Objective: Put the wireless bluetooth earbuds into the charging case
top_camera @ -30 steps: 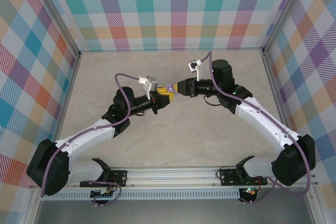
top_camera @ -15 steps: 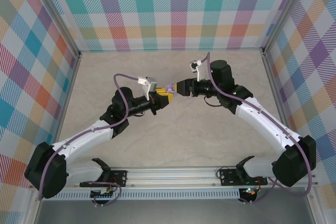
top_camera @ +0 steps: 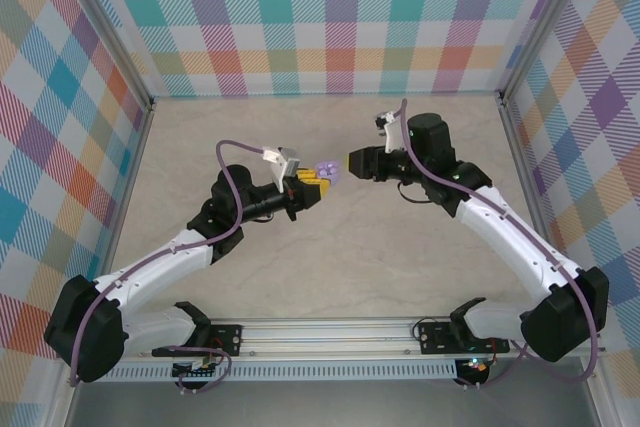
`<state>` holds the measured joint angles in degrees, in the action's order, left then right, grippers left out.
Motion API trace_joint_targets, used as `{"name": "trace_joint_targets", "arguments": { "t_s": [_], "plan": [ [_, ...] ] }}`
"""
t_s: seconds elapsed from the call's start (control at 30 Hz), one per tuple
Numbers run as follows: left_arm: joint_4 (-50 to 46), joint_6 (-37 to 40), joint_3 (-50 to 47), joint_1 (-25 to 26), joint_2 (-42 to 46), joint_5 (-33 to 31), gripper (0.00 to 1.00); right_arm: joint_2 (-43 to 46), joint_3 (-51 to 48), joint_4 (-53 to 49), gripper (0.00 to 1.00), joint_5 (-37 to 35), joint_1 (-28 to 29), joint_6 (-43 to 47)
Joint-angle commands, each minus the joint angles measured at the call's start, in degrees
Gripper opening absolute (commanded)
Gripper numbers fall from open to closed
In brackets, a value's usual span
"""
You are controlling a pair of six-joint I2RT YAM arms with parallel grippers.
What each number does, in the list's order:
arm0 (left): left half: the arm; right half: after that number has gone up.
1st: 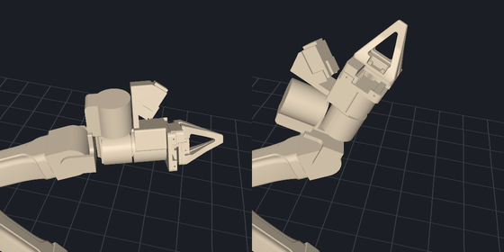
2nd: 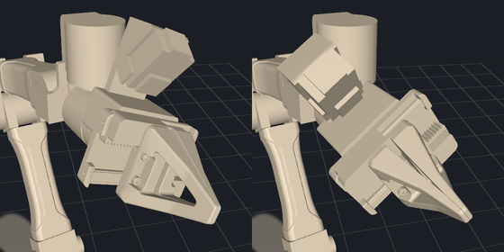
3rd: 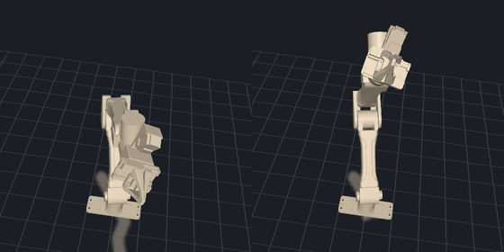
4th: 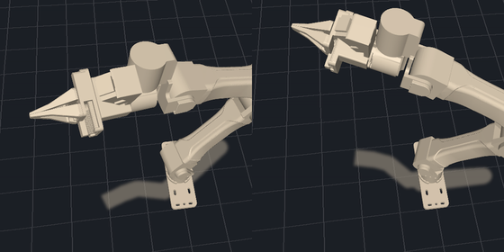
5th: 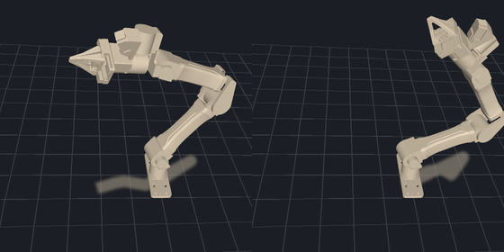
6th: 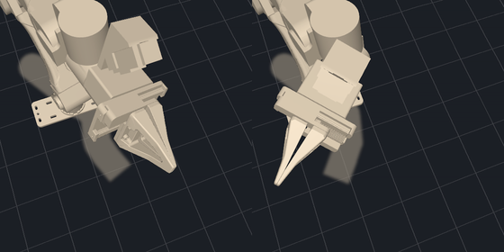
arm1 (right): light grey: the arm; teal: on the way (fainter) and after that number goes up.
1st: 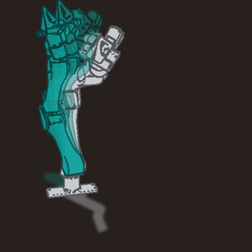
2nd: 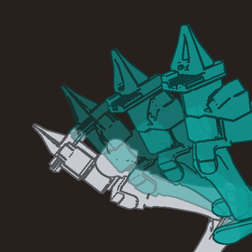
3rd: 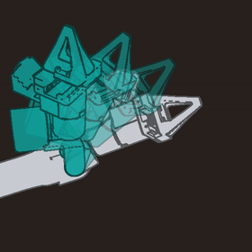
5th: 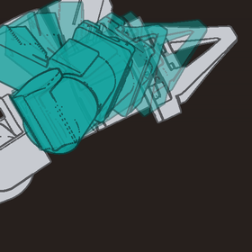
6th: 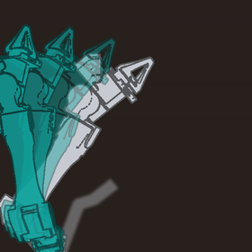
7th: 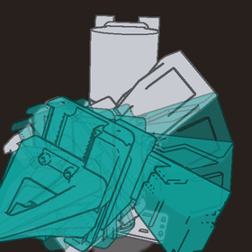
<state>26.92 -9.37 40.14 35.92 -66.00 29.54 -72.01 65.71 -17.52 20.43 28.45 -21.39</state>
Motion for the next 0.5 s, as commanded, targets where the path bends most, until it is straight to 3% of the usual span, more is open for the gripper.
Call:
{"name": "trace_joint_targets", "arguments": {
  "t_s": [0.0,0.17,0.47],
  "plan": [
    [2.78,0.68,1.77,0.55,0.77,4.01,0.08,0.11,-0.31,-0.71,0.36,4.25,-1.18,1.13],
    [4.64,-0.21,2.19,0.72,-0.57,7.57,0.08,-1.55,-0.50,-0.23,0.27,8.09,-1.60,1.39],
    [5.26,-0.13,2.79,1.25,-1.61,8.43,0.08,-3.45,-0.30,1.57,0.25,17.40,-1.64,2.29]
  ]
}}
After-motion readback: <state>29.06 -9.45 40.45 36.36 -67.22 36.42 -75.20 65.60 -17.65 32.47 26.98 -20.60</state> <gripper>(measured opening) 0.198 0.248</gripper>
